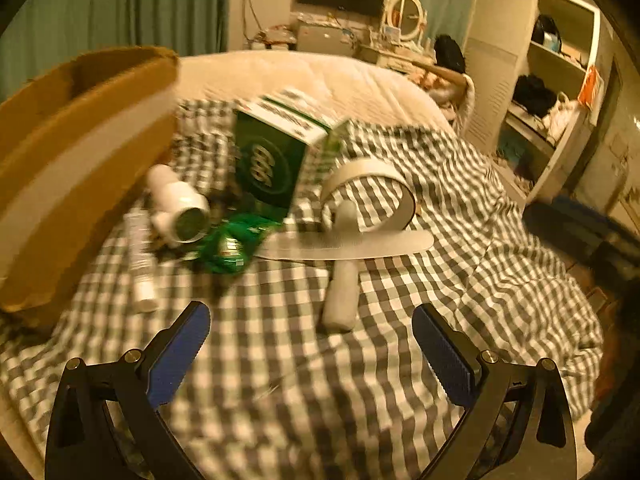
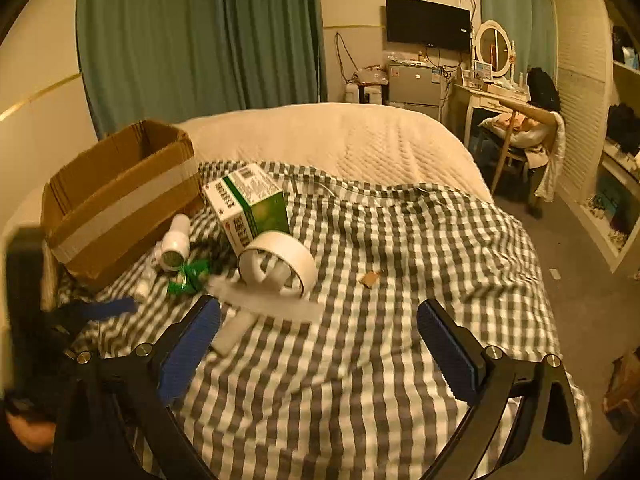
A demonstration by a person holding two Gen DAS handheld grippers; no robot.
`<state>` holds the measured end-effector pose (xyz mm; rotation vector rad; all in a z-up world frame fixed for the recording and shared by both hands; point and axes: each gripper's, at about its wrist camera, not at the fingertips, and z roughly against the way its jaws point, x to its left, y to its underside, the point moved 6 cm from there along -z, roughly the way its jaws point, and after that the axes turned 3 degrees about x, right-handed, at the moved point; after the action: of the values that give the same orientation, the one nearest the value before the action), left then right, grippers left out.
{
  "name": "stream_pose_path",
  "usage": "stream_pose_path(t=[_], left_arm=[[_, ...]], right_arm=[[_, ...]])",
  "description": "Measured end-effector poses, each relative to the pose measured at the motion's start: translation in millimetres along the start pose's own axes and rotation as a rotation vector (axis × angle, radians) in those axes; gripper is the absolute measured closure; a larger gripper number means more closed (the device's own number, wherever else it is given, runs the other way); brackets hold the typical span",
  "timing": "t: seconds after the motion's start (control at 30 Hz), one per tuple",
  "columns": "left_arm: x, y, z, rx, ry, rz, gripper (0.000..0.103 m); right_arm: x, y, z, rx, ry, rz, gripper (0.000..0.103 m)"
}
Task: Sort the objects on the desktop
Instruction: 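Grasp the white comb with left tool while right tool moves back open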
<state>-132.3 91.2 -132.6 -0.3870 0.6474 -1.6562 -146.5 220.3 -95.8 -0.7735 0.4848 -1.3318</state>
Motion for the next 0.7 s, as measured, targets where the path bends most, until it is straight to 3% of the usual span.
stream_pose_path(t=[0.07,0.2,0.37,0.43,0.47,0.57,0.7], left_arm=[[-6.2,-1.9,-14.0,0.001,-0.011,-0.031,0.002],[-20.1,-6.0,-50.0,0.070,0.003,-0.084,0.021],[-25.9,0.0,-71.3,0.074,-0.025,-0.136,0.026],[-27.2,0.9,-70.0,0.079,-0.017,-0.153,0.054],[-29.2,0.8,-68.7,0.084,-0.005,-0.166,0.083],[-31.0,0.3,-59.1,0.100,-0.018,-0.176,0.083],[-19.4,8.3,-37.3,0.144,0.052,-0.092,0.083]], right_arm=[[-6.8,4.1,-11.3,0.018,-0.021,-0.030,0.004],[-22.5,13.9,-31.9,0.072,-0.047,-0.086,0.004],[-35.4,17.2,-41.3,0.086,-0.078,-0.157,0.004],[-36.8,17.5,-40.6,0.087,-0.069,-0.162,0.004],[-36.7,17.5,-39.4,0.089,-0.066,-0.161,0.004],[-34.9,13.9,-32.8,0.077,-0.053,-0.149,0.004],[-27.6,9.8,-22.7,0.050,-0.026,-0.098,0.004]])
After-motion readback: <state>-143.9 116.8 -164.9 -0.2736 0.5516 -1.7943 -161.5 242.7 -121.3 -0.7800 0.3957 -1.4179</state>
